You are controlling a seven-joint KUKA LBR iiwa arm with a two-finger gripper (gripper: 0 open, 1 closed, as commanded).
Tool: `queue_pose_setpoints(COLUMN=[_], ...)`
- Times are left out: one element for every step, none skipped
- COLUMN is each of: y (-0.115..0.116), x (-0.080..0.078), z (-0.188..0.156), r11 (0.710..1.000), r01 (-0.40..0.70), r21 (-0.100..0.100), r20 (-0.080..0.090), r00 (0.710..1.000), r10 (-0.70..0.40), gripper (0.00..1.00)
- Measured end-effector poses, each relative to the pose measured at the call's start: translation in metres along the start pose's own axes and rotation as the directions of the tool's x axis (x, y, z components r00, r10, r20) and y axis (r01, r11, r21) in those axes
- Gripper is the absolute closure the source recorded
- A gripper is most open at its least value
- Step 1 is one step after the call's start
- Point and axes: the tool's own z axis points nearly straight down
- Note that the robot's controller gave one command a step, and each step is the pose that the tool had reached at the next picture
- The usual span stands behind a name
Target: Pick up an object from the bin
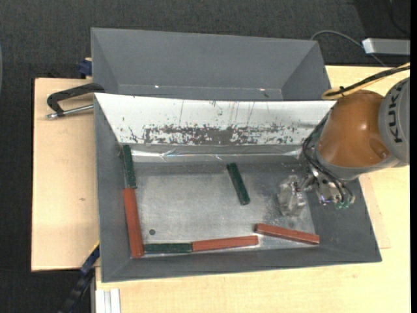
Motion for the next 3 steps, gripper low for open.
queue_pose_setpoints(y=[0.011,-0.043,-0.041], x=[-0.006,0.002,0.001], z=[0.001,0.004,0.005], r11=[0.971,0.999,0.999], r01=[-0.239,-0.047,-0.046], r21=[0.003,0.005,0.003], r20=[0.005,0.007,0.006], r00=[0.971,0.999,0.999], r10=[0.239,0.047,0.046], gripper=[1.0,0.0,0.0])
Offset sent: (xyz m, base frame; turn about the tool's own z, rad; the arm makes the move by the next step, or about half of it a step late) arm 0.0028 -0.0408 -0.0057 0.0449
